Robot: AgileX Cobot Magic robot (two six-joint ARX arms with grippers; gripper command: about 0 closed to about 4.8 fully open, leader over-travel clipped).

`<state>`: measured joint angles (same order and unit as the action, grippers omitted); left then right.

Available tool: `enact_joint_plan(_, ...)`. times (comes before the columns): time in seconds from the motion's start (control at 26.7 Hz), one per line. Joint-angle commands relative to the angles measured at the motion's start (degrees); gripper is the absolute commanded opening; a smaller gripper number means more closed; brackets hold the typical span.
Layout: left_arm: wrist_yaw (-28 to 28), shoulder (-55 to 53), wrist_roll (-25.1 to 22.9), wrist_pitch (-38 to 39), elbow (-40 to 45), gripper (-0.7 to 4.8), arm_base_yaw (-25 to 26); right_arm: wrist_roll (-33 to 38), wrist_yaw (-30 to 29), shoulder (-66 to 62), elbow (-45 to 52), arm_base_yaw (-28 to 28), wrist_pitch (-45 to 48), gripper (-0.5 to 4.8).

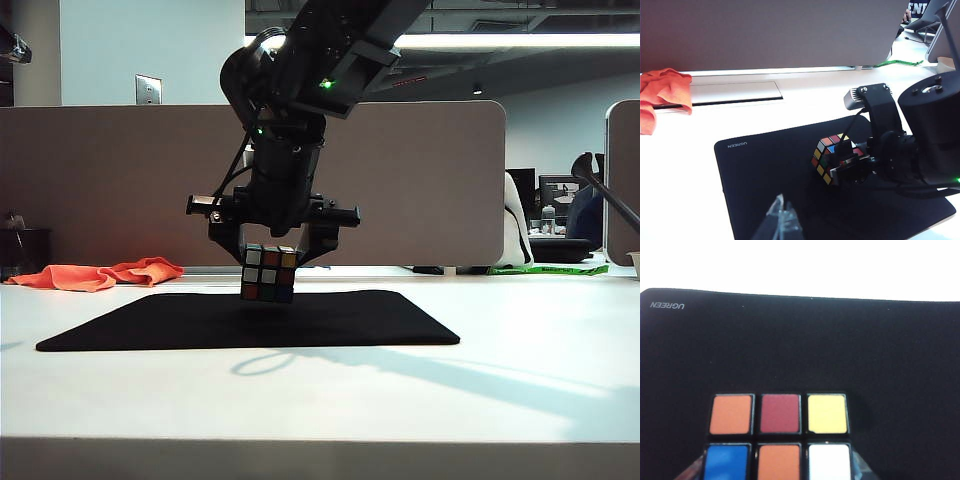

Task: Pick up the cube on the right side of the mouse pad, then place it in the center of the mouse pad.

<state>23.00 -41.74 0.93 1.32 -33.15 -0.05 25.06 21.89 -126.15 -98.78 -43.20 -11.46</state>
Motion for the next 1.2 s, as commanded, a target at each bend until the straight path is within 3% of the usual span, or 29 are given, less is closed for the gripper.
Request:
enact_joint_plan(0.04,0.26,0.0,0.0,-0.35,-0.28,-0.06,-0.09,0.22,0.28,-0.39,-0.31,0.11,0.96,3.43)
enact_joint_plan(0.52,0.24,0.0,-0.04,-0.33,-0.28,-0.06,-0.09,0.15,0.11,-1.36,-0.33,0.28,2.27,3.51)
enact_joint_plan(0.64,0.24,0.0,-0.04,-0.35,-0.28,-0.06,-0.09,0.0,0.04,-1.33,-0.33,0.22,2.25,3.9)
enact_joint_plan(0.79,0.24,0.02,-0.04,-0.33,-0.28,-0.06,-0.09,-0.04,0.04,-0.85,-0.33,0.28,2.32,4.01)
enact_joint_plan(1.09,0.26,0.02,-0.04,-0.59,-0.28,-0.06,-0.09,-7.06,0.72,3.1,-2.78,0.42,3.96,3.99)
enact_joint_plan(1.12,0.22,0.02,-0.04,-0.74,-0.28,-0.06,-0.09,-8.76,0.72,4.17,-3.04,0.44,5.01,3.6)
enact_joint_plan(1.2,0.22,0.02,-0.04,-1.01,-0.28,-0.06,-0.09,-9.79,0.7,5.55,-3.08,0.68,6.27,1.85)
